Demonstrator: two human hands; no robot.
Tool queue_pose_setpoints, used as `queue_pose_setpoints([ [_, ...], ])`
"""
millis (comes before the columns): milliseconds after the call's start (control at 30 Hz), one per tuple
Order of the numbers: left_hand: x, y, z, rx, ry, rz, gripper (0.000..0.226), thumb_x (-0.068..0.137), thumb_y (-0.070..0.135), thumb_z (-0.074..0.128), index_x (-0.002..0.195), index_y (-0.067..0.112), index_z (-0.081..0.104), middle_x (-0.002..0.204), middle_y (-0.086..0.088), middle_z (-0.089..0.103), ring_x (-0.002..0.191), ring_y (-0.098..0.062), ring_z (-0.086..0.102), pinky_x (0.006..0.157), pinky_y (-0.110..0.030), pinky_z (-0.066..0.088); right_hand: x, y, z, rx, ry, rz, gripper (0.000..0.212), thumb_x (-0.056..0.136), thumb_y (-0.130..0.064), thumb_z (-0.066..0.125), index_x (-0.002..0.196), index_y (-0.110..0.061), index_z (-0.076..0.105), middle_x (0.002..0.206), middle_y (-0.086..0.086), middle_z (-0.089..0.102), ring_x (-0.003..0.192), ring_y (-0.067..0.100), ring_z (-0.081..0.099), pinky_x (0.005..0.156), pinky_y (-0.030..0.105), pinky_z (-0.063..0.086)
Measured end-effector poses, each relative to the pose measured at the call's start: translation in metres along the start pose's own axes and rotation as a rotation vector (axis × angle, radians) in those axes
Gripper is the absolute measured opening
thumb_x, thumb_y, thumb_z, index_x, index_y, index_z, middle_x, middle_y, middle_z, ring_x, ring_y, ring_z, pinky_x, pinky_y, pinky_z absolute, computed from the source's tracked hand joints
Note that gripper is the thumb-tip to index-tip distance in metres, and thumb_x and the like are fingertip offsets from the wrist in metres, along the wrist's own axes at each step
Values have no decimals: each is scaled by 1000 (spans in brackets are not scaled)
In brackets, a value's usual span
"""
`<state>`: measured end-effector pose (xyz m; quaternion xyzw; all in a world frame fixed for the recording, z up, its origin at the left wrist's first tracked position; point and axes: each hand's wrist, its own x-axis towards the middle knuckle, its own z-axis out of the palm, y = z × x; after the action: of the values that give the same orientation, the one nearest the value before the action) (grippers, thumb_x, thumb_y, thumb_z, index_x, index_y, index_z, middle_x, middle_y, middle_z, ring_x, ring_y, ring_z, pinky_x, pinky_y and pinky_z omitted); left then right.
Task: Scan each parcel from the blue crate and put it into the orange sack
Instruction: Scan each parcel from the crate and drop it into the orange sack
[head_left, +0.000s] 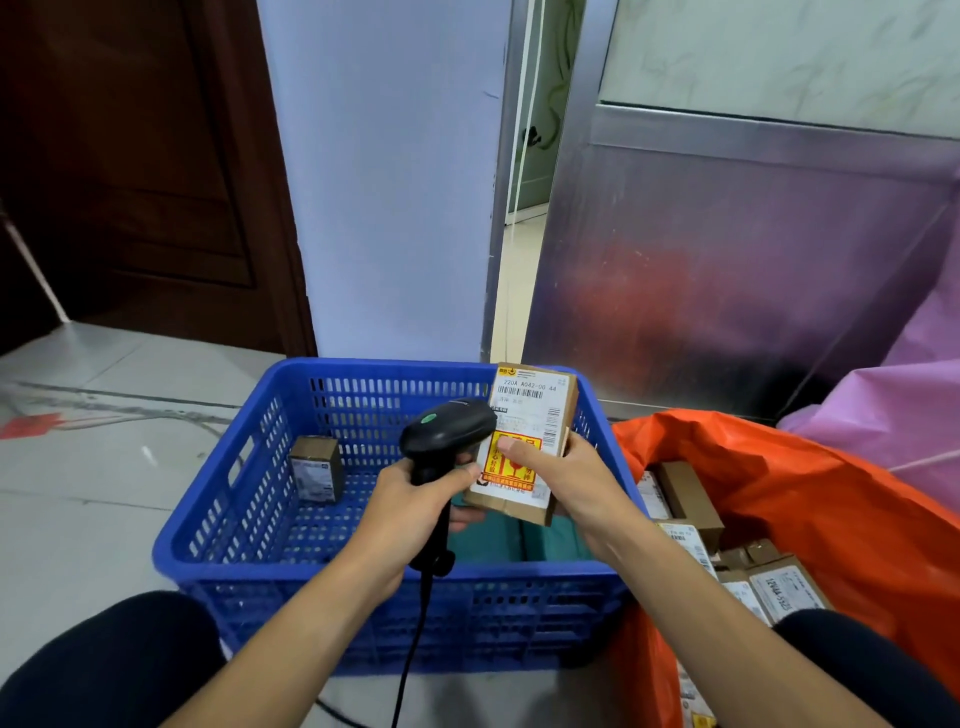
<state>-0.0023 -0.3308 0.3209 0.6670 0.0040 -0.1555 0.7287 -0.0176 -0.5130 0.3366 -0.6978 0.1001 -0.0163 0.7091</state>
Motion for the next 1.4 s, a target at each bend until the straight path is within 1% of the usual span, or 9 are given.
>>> queue_pose_setpoints([
  [133,2,2,-2,4,-13,-8,19,95,21,76,112,12,74,99,0,82,76,-25,79,75,-33,61,4,-1,-6,-121,7,-57,23,89,-14,79,110,-22,73,100,-6,80,90,12,77,74,22,60],
  [300,1,6,-7,1,11,44,10,94,13,75,103,10,76,99,-8,79,61,-18,66,63,-27,54,13,-5,-28,-501,234,-145,63,74,-46,88,120,-23,51,109,-8,74,98,13,72,85,44,60],
  [400,0,6,-8,-16,-10,83,8,95,9,73,101,7,76,87,-10,76,58,-20,58,65,-32,51,11,-14,-44,-759,331,-196,64,78,-53,83,116,-22,42,106,-5,69,97,21,68,81,49,58],
  [567,-6,9,-4,-24,-47,126,9,95,12,72,90,4,74,71,-10,67,53,-21,50,61,-35,46,11,-17,-55,-771,353,-201,62,81,-49,83,117,-21,41,102,-11,63,95,16,66,77,38,59],
  [733,-9,9,2,-10,-55,134,22,93,15,74,89,-7,70,65,-12,64,49,-22,47,62,-37,41,13,-12,-58,-789,366,-151,64,80,-53,82,117,-21,40,105,-7,66,93,17,67,73,39,61],
  [900,-12,7,4,-22,-44,96,20,94,21,76,85,4,70,63,-8,60,51,-21,48,64,-38,42,15,-9,-57,-830,388,-95,65,81,-53,81,117,-18,40,103,-6,63,88,17,64,59,27,50],
  [1067,-13,8,3,-4,-51,90,20,94,20,75,85,3,69,62,-7,58,52,-20,49,65,-40,42,18,-8,-55,-843,394,-85,64,81,-53,81,115,-16,41,104,-3,64,90,20,65,65,34,55],
  [1233,-13,7,3,31,-56,79,20,94,18,75,83,3,67,63,-8,58,52,-20,49,65,-39,43,17,-8,-56,-863,396,-75,63,83,-52,80,116,-15,41,101,-4,62,82,16,60,53,22,39],
  [1400,-12,7,4,43,-61,68,21,94,18,74,80,5,66,63,-7,58,53,-20,49,65,-39,44,17,-8,-56,-852,390,-74,62,83,-51,80,115,-15,41,101,-5,63,77,10,58,53,22,40],
])
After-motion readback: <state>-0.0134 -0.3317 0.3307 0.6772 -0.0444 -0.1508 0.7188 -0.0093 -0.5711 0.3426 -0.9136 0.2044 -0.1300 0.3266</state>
